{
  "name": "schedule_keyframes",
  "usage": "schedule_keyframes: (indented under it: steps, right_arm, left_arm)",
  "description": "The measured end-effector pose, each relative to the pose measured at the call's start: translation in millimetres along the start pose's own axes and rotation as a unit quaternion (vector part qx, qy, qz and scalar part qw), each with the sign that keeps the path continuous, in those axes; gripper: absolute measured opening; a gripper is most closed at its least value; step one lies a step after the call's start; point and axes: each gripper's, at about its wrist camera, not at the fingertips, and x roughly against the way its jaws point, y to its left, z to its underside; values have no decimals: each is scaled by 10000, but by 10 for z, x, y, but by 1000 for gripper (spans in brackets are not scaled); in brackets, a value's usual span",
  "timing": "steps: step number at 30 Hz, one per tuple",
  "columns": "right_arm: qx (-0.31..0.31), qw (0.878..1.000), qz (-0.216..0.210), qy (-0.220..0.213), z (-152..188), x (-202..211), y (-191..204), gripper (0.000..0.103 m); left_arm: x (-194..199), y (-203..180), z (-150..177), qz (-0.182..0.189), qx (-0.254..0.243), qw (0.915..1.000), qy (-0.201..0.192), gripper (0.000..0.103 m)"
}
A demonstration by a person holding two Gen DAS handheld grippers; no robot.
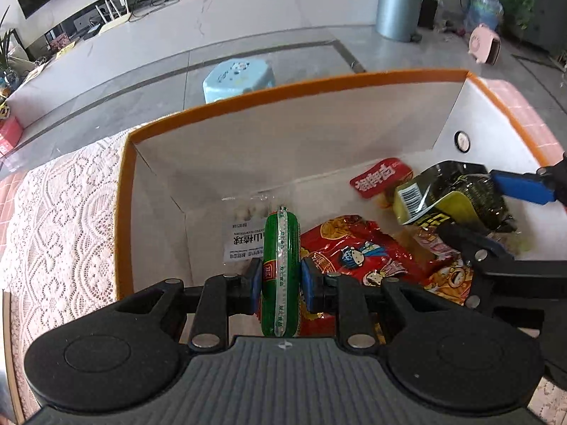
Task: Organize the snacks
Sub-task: 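Lower both items into the box and open both tools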
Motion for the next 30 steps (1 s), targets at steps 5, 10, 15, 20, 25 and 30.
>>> schedule_keyframes:
  steps: [5, 10, 15, 20, 25, 30]
  right_arm:
    - [46, 9995, 70, 308, 22, -114, -7, 52]
    - [-11, 9990, 64, 448, 36, -156, -34, 53]
    - [-1, 9992, 78, 387, 53, -82, -40, 55]
    - [127, 9994, 160, 282, 50, 32, -18, 58]
    - [145, 9996, 189, 144, 46, 216, -7, 73]
    - [173, 9997, 100, 108, 39, 460, 4, 88]
  left_arm:
    - [-29, 6, -89, 7, -14, 9999, 153, 26]
    - [7, 39, -97, 8, -9, 10000, 34, 27]
    - [110, 52, -82, 10, -1, 9999, -170, 35]
    - [245, 19, -62, -3, -14, 9992, -393, 64]
    - [424, -12, -45, 66, -7, 9983, -577, 78]
    - [616, -67, -42, 75, -94, 9989, -453, 81]
